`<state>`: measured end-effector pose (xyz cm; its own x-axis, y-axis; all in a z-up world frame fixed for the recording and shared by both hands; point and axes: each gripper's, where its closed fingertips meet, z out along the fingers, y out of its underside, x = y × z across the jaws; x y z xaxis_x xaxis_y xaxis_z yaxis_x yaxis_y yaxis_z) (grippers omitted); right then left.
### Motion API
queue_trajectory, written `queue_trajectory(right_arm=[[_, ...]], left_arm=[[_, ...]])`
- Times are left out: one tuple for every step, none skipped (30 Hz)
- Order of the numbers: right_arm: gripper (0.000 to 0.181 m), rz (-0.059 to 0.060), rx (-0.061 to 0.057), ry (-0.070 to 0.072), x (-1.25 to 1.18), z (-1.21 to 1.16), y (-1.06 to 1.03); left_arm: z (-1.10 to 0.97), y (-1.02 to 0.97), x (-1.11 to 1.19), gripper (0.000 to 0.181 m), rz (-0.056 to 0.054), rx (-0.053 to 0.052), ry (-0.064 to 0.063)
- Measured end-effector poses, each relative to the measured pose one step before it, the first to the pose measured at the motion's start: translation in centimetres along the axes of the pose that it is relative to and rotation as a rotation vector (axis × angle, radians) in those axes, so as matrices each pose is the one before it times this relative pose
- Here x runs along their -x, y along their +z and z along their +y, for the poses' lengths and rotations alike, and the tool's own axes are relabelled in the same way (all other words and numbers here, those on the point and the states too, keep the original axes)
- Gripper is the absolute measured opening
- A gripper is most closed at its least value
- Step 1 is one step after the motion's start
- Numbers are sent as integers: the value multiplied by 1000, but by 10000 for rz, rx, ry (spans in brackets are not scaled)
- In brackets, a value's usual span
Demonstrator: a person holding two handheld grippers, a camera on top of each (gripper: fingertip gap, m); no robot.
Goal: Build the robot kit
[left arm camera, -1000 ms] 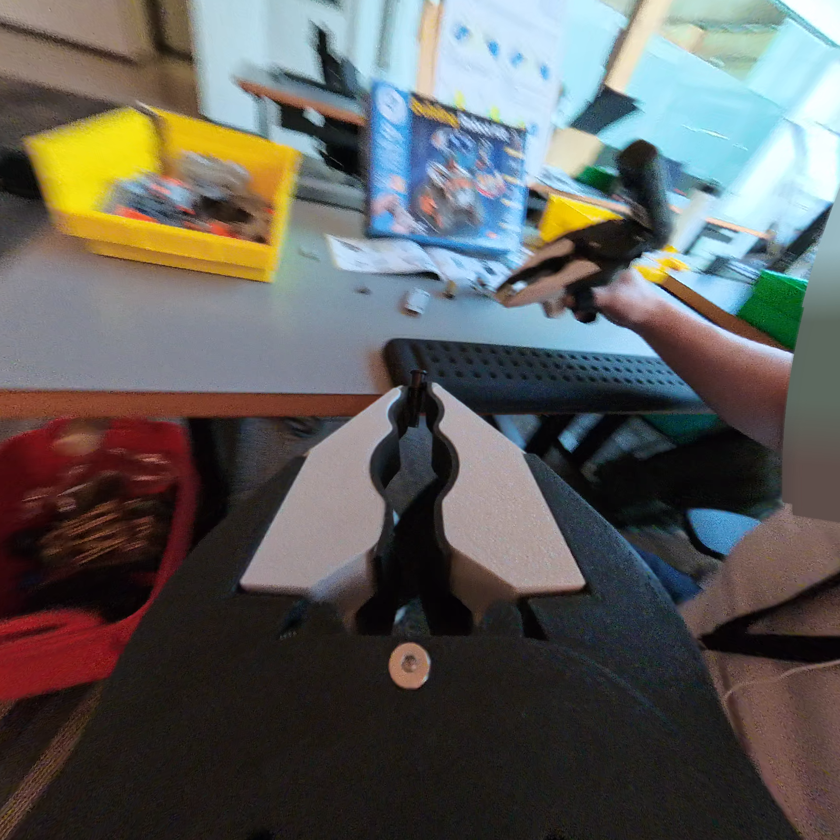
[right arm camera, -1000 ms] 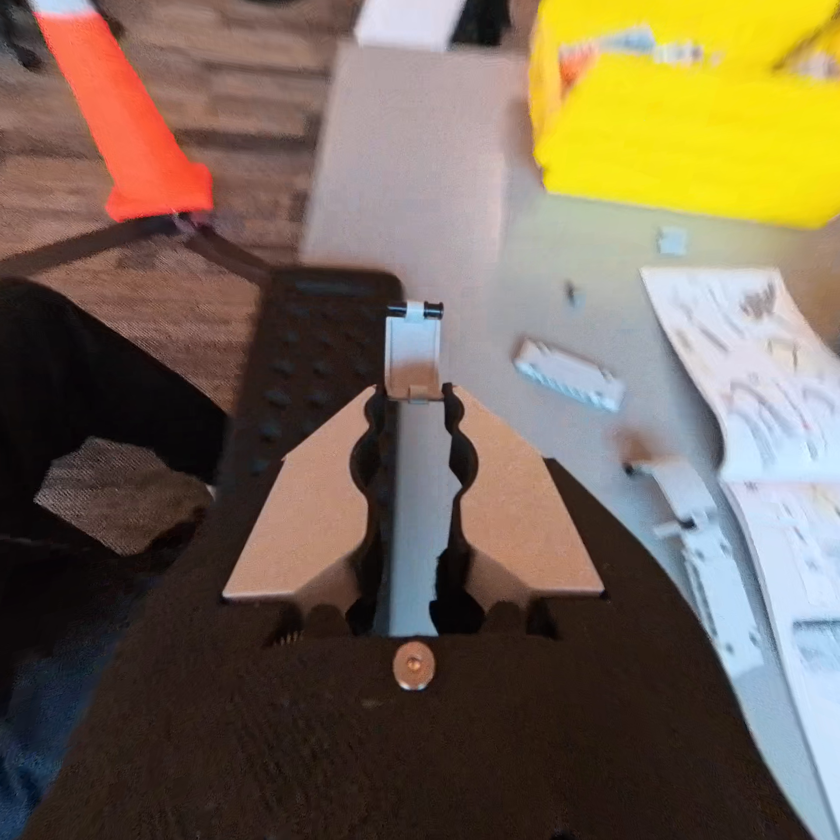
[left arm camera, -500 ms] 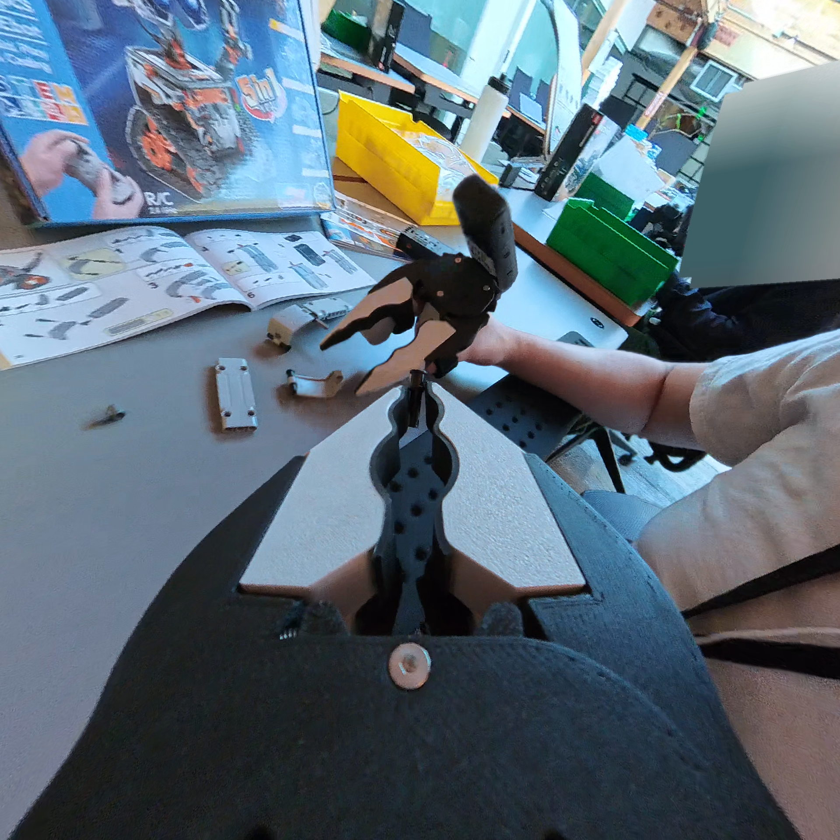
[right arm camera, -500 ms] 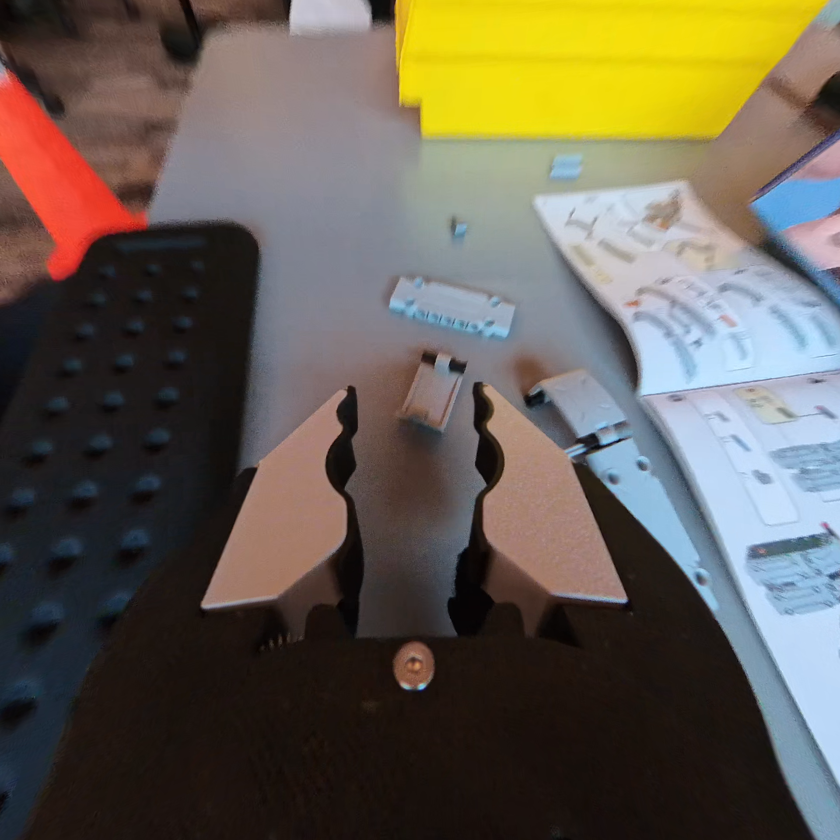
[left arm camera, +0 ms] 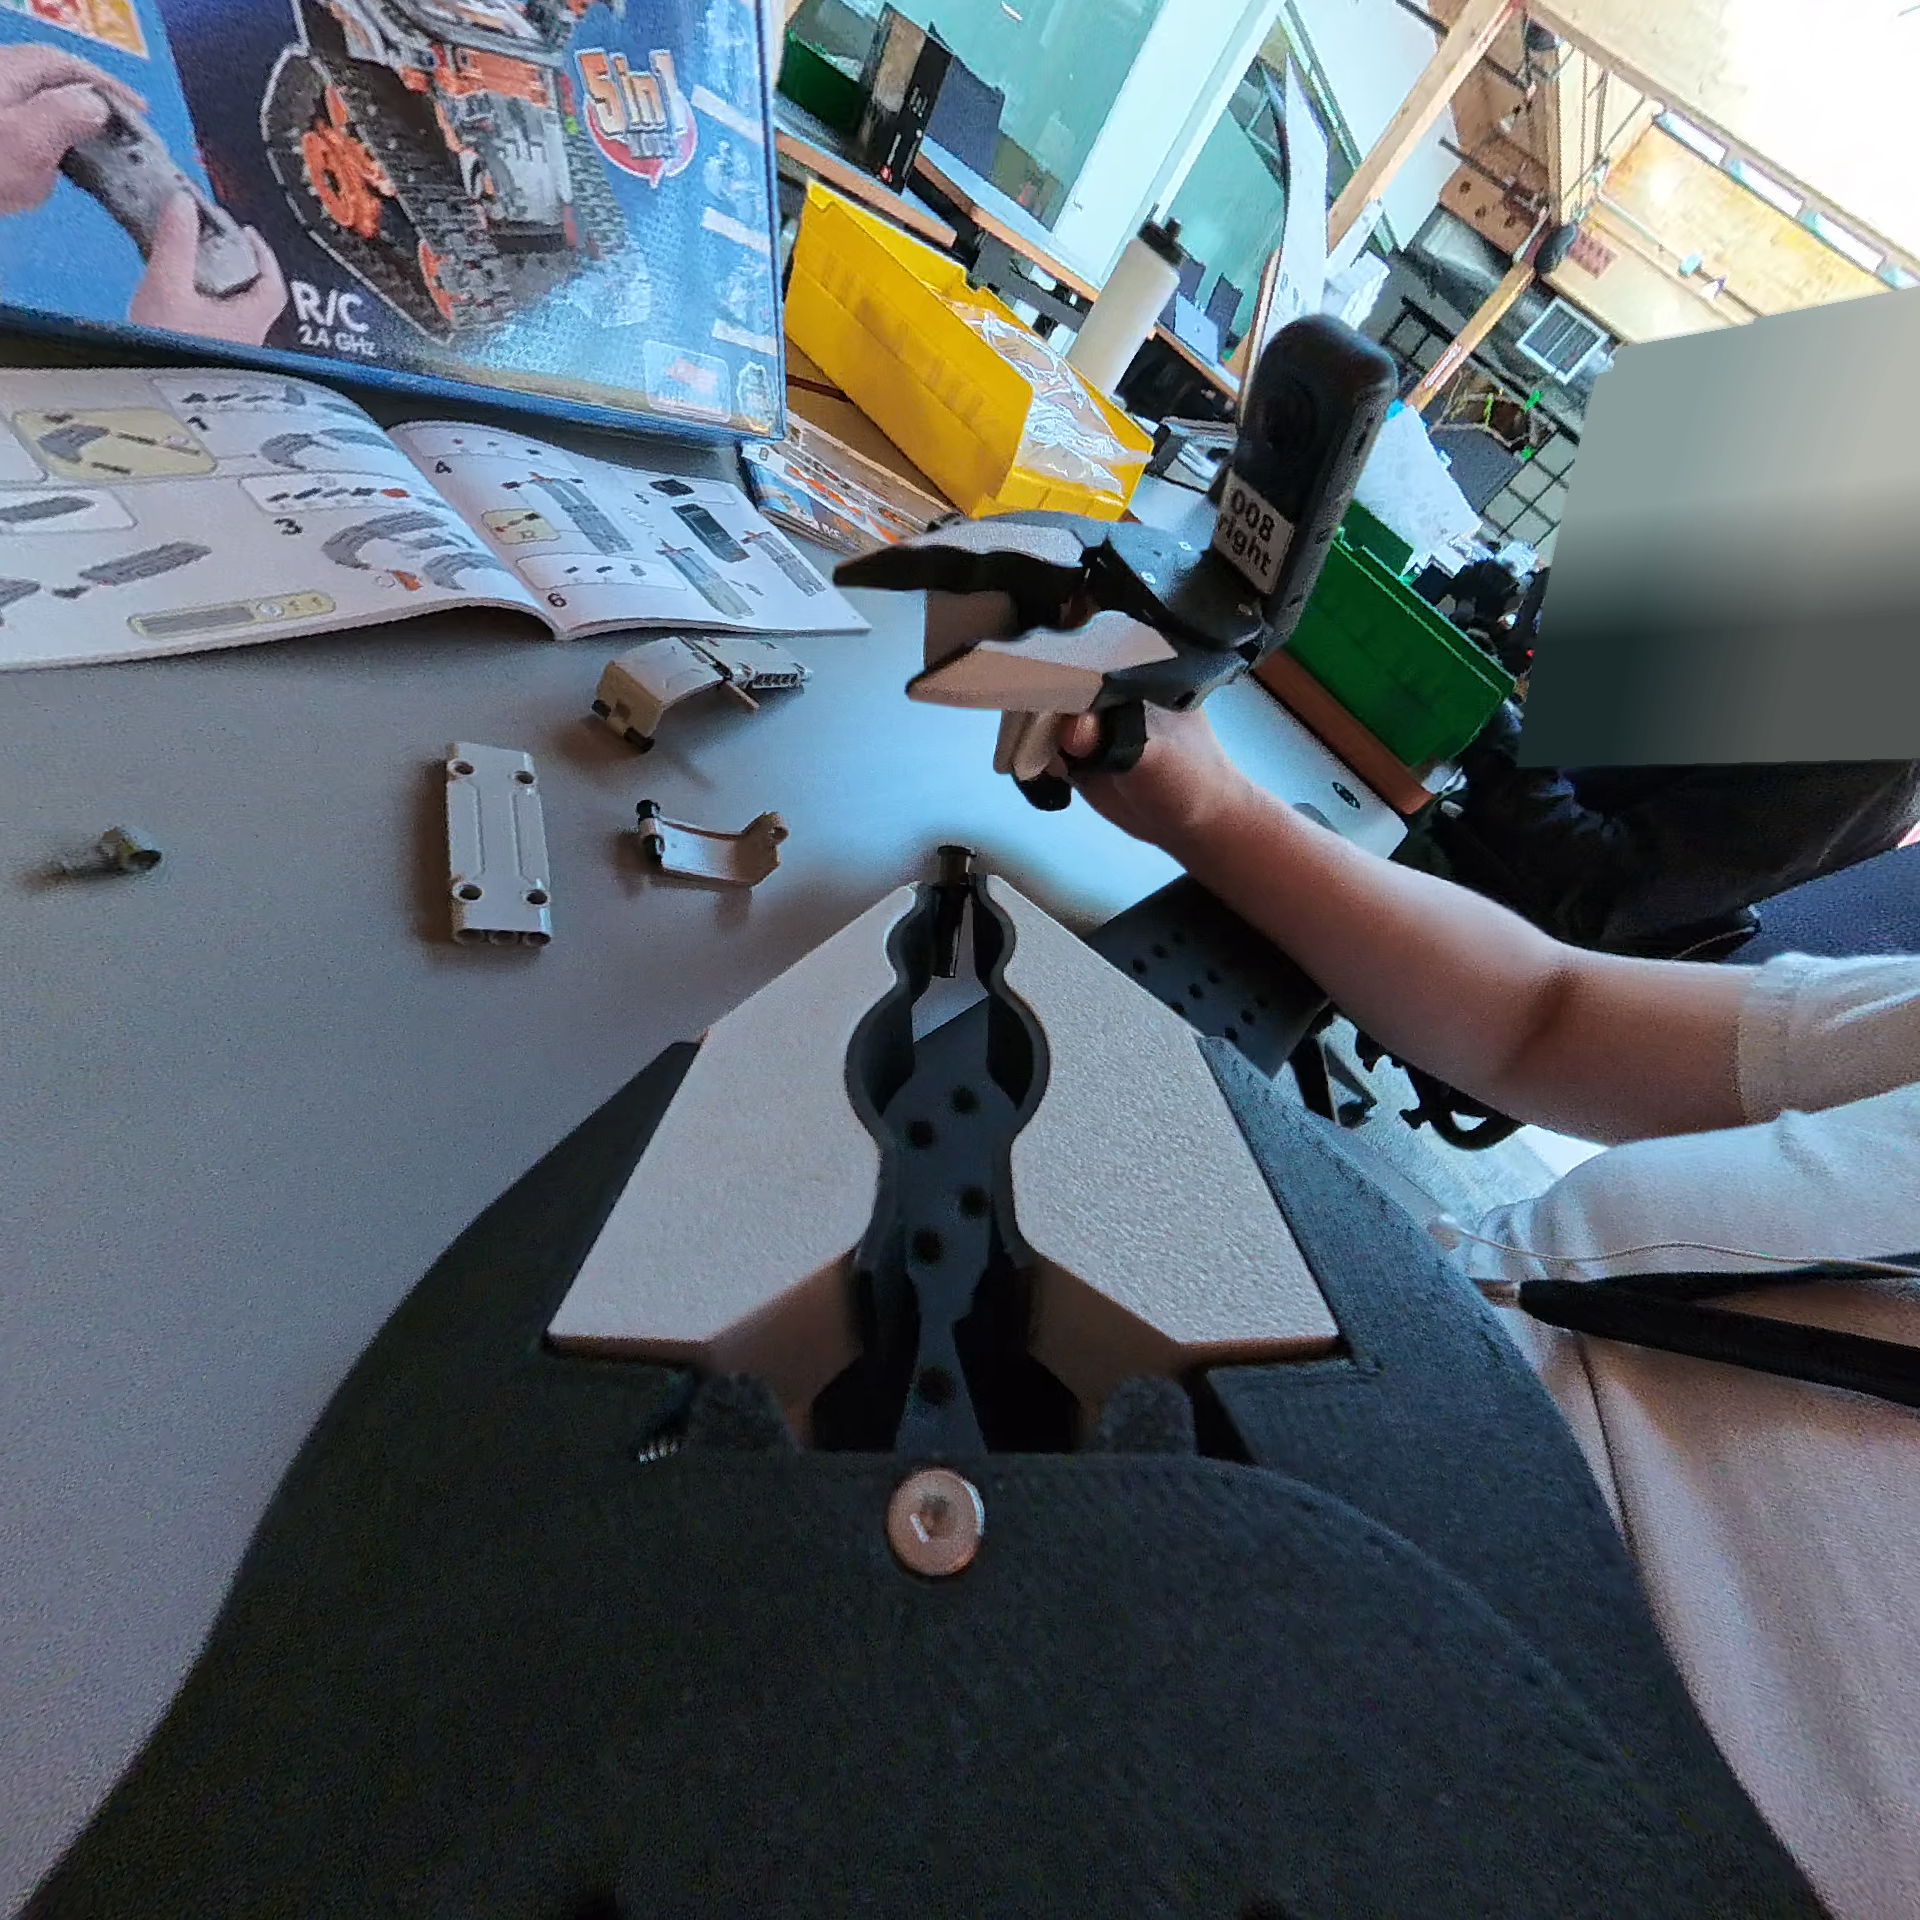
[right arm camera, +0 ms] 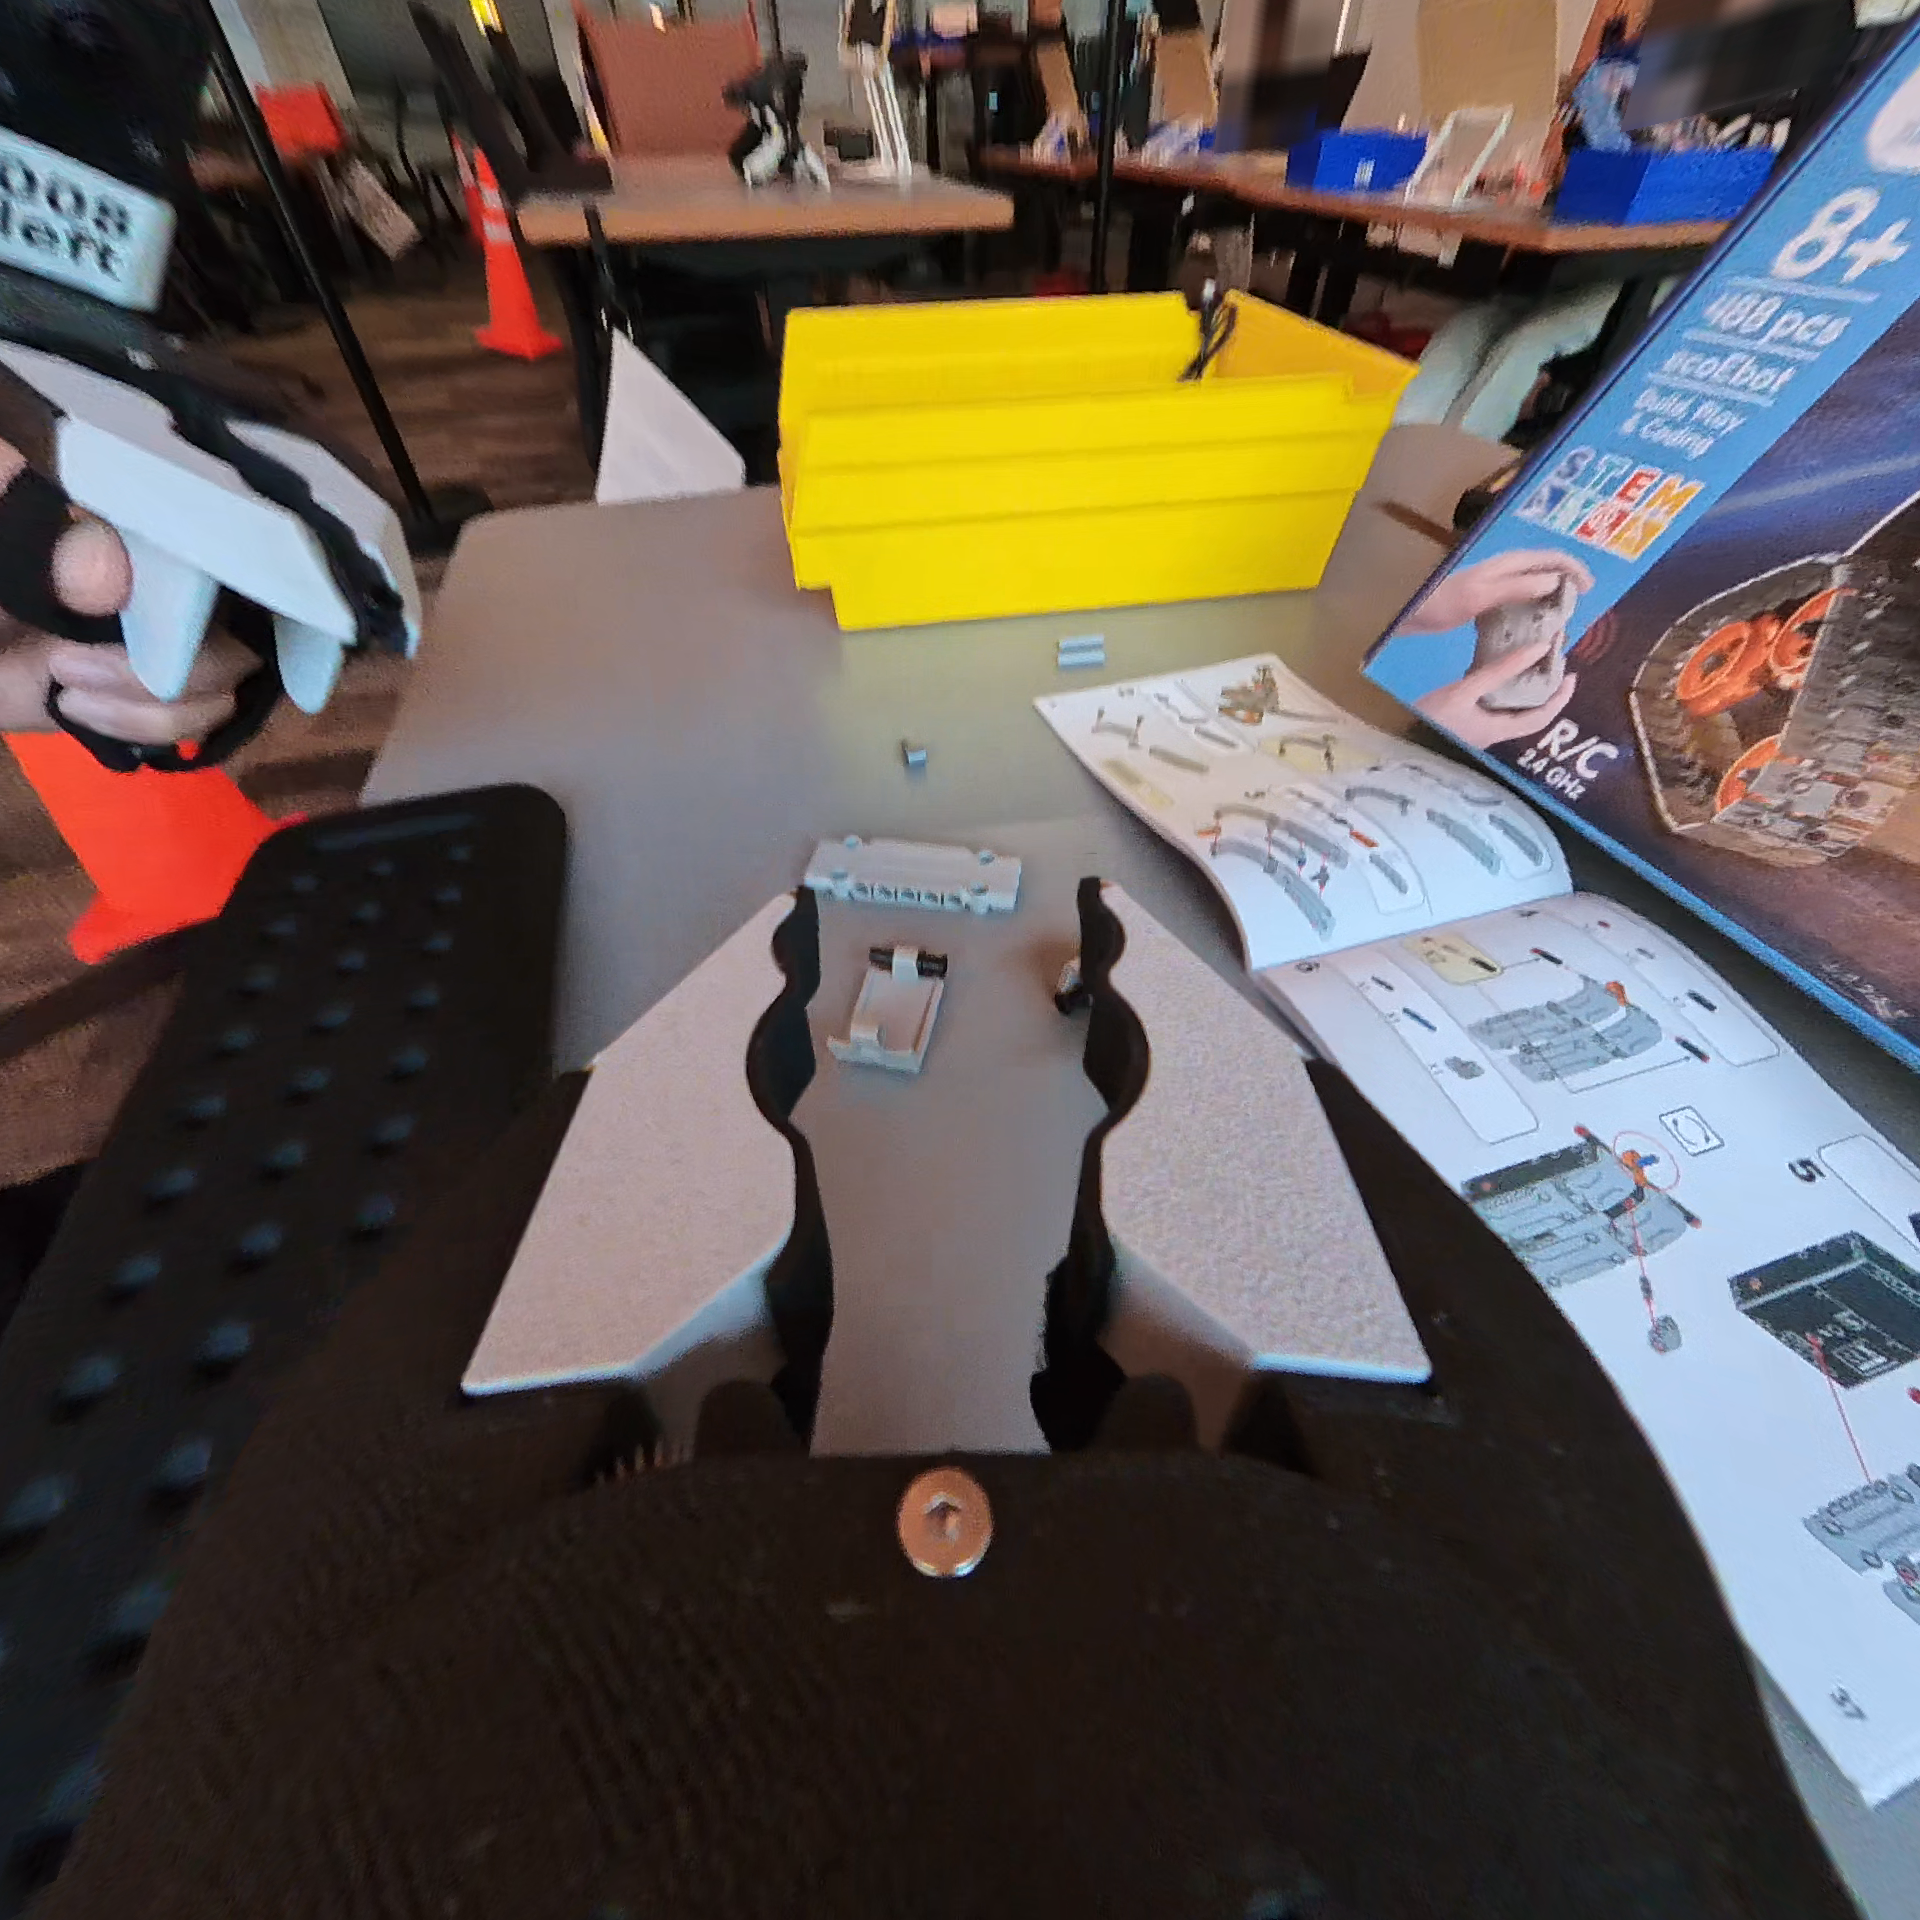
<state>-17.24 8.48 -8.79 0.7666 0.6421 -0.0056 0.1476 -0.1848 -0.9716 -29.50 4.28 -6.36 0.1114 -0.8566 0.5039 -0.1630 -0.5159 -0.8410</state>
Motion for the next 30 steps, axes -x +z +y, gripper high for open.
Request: queue_trajectory(right_arm=[[48,-42,302,-144,296,532,253],[46,-123,329,-26,378,684,320],[46,-325,283,-1,638,654,428],[46,-413,337,64,712,677,515],[45,-177,464,142,259,812,517],[44,49,425,148,-150,744,488],[44,55,332,149,-203,586,434],[42,-68,304,114,-20,331,286],[39,-184,58,44,186,15,197],[32,-125,82,91,105,57,136],[30,12,139,189,-116,168,154],[30,-150,101,128,163,93,146],[30,-230,88,56,333,77,171],[30,-156,154,5,249,164,167],[29,-42,159,-47,118,184,161],[28,-35,117,-83,127,135,109],[26,-160,29,-76,285,34,40],[24,-210,-53,-22,331,-70,-28],[25,-254,-163,-31,376,-217,-96],[25,-151,-193,-33,186,-251,-164],[25,-28,-113,-7,-70,-128,-205],[25,102,6,11,-331,68,-239],[25,215,43,2,-547,111,-270],[25,205,24,39,-565,57,-259],[25,124,-52,95,-443,-110,-186],[25,-49,-130,88,-154,-233,-96],[24,-241,-24,95,173,-90,62],[20,-198,212,138,127,332,203],[14,-83,371,128,-23,646,296],[13,44,381,95,-136,629,306]], left_arm=[[69,-143,266,5,30,-45,-161],[36,-119,201,5,50,-29,-139],[19,-86,194,5,26,-23,-92],[47,-52,208,5,-15,3,-64],[108,13,175,5,0,42,-72],[194,88,108,5,44,87,-102],[292,164,40,5,91,145,-128],[312,217,77,5,86,158,-119],[274,250,154,5,40,140,-103],[217,267,133,5,38,119,-82],[164,260,50,5,72,110,-62],[106,273,39,5,78,113,-47],[66,255,47,5,53,128,-26],[27,258,38,5,41,159,-1],[-15,226,8,5,45,183,21],[-56,189,-26,5,48,182,37],[-137,145,-27,5,38,148,40],[-239,129,-6,5,28,85,38],[-331,116,-38,5,47,32,39],[-380,128,-105,5,81,-14,71],[-358,129,-52,5,70,-24,84],[-292,152,40,5,43,4,63],[-210,172,149,5,17,30,33],[-89,193,238,5,0,74,-21],[43,196,248,5,19,128,-96],[84,154,129,5,60,131,-126],[38,85,-18,5,96,75,-87],[-13,10,-66,5,73,5,-40],[-25,-43,-14,5,-4,-16,-23],[8,-69,24,5,-65,-3,-8]])
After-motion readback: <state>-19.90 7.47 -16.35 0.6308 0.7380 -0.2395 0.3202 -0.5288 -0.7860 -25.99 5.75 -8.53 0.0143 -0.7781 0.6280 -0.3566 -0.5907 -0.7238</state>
